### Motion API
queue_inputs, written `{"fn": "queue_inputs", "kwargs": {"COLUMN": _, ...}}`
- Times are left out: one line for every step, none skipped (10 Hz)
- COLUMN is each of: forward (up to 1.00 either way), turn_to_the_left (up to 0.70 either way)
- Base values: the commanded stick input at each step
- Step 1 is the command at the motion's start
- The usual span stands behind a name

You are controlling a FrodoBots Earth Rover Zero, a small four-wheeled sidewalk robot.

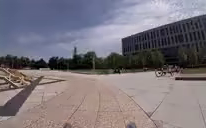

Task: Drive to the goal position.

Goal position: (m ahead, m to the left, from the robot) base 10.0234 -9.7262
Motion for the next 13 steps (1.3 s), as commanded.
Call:
{"fn": "queue_inputs", "kwargs": {"forward": 0.45, "turn_to_the_left": 0.09}}
{"fn": "queue_inputs", "kwargs": {"forward": 0.45, "turn_to_the_left": 0.09}}
{"fn": "queue_inputs", "kwargs": {"forward": 0.45, "turn_to_the_left": 0.09}}
{"fn": "queue_inputs", "kwargs": {"forward": 0.45, "turn_to_the_left": 0.09}}
{"fn": "queue_inputs", "kwargs": {"forward": 0.45, "turn_to_the_left": 0.09}}
{"fn": "queue_inputs", "kwargs": {"forward": 0.45, "turn_to_the_left": 0.09}}
{"fn": "queue_inputs", "kwargs": {"forward": 0.45, "turn_to_the_left": 0.09}}
{"fn": "queue_inputs", "kwargs": {"forward": 0.45, "turn_to_the_left": 0.1}}
{"fn": "queue_inputs", "kwargs": {"forward": 0.45, "turn_to_the_left": 0.09}}
{"fn": "queue_inputs", "kwargs": {"forward": 0.45, "turn_to_the_left": 0.08}}
{"fn": "queue_inputs", "kwargs": {"forward": 0.45, "turn_to_the_left": 0.02}}
{"fn": "queue_inputs", "kwargs": {"forward": 0.45, "turn_to_the_left": -0.11}}
{"fn": "queue_inputs", "kwargs": {"forward": 0.45, "turn_to_the_left": -0.27}}
